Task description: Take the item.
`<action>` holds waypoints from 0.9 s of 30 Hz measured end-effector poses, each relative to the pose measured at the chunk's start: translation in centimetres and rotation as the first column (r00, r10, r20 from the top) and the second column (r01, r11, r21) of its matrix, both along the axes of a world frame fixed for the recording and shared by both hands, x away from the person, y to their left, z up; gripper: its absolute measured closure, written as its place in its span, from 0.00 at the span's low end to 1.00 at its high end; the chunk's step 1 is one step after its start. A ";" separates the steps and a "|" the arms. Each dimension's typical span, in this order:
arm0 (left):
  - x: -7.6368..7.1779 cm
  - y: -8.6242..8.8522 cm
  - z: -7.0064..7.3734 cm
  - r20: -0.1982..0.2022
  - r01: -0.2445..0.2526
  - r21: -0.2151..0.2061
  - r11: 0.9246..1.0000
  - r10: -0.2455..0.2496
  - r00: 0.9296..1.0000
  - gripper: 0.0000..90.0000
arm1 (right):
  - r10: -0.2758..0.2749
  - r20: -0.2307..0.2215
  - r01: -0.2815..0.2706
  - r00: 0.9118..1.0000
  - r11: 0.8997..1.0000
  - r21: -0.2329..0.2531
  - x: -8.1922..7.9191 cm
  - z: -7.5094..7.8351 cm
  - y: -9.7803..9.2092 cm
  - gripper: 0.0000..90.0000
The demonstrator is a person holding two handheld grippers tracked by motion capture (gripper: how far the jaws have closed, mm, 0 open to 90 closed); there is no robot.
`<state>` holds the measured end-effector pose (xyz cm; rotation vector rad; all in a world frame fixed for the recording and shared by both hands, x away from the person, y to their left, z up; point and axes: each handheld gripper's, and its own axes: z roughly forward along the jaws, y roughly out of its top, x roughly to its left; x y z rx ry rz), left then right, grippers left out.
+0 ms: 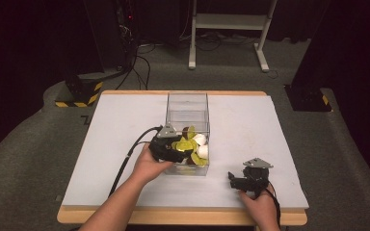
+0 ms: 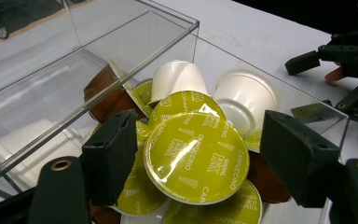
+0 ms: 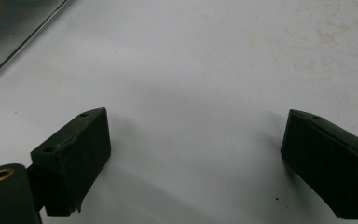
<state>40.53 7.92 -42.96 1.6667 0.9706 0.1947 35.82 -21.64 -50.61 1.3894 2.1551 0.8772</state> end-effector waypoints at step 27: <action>0.0 0.2 -0.6 -0.002 -0.005 -0.004 1.000 0.005 1.000 0.41 | -0.001 0.002 0.001 1.000 1.000 0.000 0.0 0.0 0.0 0.09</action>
